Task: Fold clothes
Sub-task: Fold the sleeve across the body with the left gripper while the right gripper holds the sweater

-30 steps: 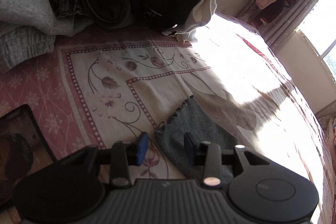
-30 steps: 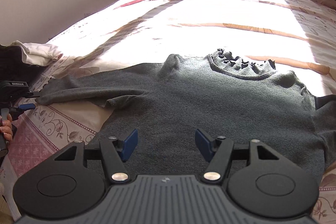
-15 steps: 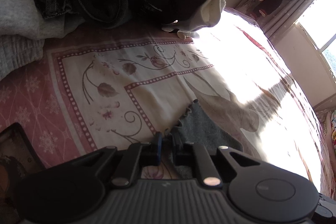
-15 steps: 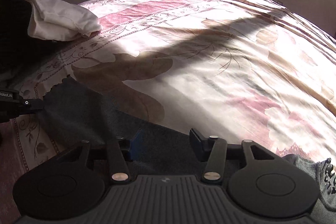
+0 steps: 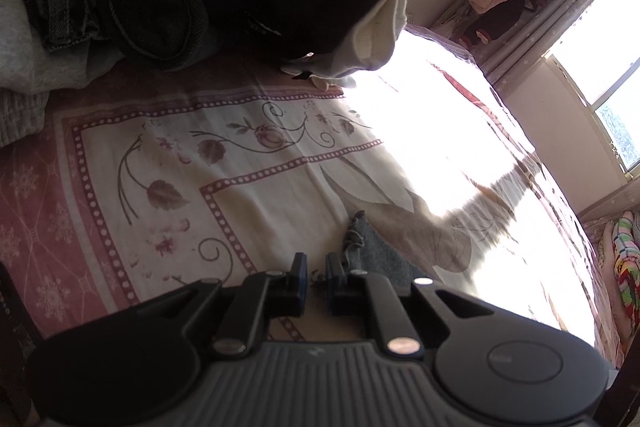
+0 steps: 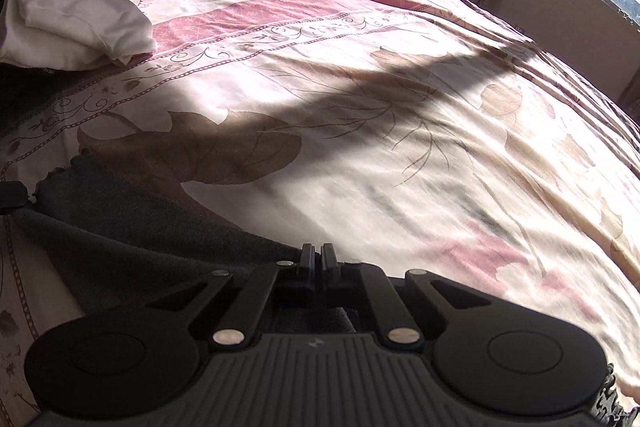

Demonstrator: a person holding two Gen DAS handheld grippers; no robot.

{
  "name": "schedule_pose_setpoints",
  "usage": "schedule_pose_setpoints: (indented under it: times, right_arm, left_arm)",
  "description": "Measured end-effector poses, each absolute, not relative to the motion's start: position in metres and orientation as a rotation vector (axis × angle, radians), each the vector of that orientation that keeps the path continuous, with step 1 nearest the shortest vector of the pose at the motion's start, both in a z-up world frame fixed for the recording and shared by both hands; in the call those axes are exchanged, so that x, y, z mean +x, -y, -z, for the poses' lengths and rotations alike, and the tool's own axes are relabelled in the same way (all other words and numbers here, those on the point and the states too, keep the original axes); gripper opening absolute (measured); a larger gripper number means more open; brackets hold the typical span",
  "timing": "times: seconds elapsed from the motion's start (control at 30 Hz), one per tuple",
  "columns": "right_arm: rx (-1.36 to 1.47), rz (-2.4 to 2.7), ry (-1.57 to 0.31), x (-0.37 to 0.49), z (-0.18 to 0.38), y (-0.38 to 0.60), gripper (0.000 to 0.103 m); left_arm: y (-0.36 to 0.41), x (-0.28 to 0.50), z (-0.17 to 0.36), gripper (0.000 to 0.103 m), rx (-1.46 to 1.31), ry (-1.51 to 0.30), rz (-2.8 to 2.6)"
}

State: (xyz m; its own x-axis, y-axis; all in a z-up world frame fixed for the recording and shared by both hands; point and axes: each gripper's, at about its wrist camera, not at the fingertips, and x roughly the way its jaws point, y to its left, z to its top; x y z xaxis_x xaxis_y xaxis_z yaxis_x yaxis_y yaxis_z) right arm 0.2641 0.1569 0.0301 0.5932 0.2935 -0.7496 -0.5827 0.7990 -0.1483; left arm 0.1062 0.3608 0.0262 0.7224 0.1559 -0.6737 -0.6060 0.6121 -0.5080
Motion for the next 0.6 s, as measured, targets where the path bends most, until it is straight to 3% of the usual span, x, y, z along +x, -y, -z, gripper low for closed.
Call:
schedule_pose_setpoints:
  times: [0.13, 0.27, 0.37, 0.6]
  right_arm:
    - [-0.359, -0.531, -0.77, 0.252, -0.043, -0.145, 0.01]
    - [-0.311, -0.612, -0.744, 0.221, -0.062, -0.126, 0.024]
    - [-0.33, -0.695, -0.745, 0.196, -0.064, -0.125, 0.025]
    - [-0.474, -0.833, -0.727, 0.158, -0.046, -0.157, 0.03]
  left_arm:
    - [-0.367, 0.104, -0.021, 0.012, -0.88, -0.639, -0.455]
    - [-0.369, 0.102, -0.019, 0.016, -0.949, -0.634, -0.436]
    - [-0.37, 0.101, -0.018, 0.021, -1.003, -0.625, -0.427]
    - [-0.368, 0.101, -0.015, 0.021, -1.036, -0.625, -0.412]
